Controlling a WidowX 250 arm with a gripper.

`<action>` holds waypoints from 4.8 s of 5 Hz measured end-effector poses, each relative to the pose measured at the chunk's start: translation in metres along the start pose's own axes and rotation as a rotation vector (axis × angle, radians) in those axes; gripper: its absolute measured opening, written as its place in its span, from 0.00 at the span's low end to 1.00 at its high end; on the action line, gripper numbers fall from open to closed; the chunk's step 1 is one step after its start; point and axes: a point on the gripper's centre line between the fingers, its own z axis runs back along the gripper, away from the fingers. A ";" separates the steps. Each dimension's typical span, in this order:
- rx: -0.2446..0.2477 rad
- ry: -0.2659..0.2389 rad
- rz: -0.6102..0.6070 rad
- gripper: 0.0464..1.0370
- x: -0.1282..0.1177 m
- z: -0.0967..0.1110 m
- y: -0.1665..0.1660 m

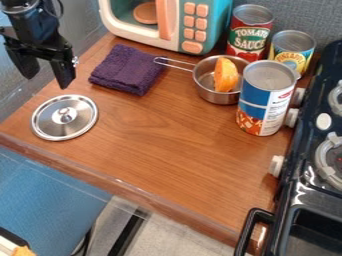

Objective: Move the can to the bottom side of the table

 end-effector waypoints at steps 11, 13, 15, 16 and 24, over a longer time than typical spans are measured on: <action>-0.210 -0.078 -0.162 0.96 0.167 -0.034 -0.310; -0.214 -0.060 -0.241 0.96 0.150 -0.037 -0.330; -0.200 -0.003 -0.291 0.96 0.118 -0.036 -0.300; -0.193 0.009 -0.312 0.96 0.101 -0.030 -0.285; -0.125 0.057 -0.483 0.96 0.001 -0.008 -0.218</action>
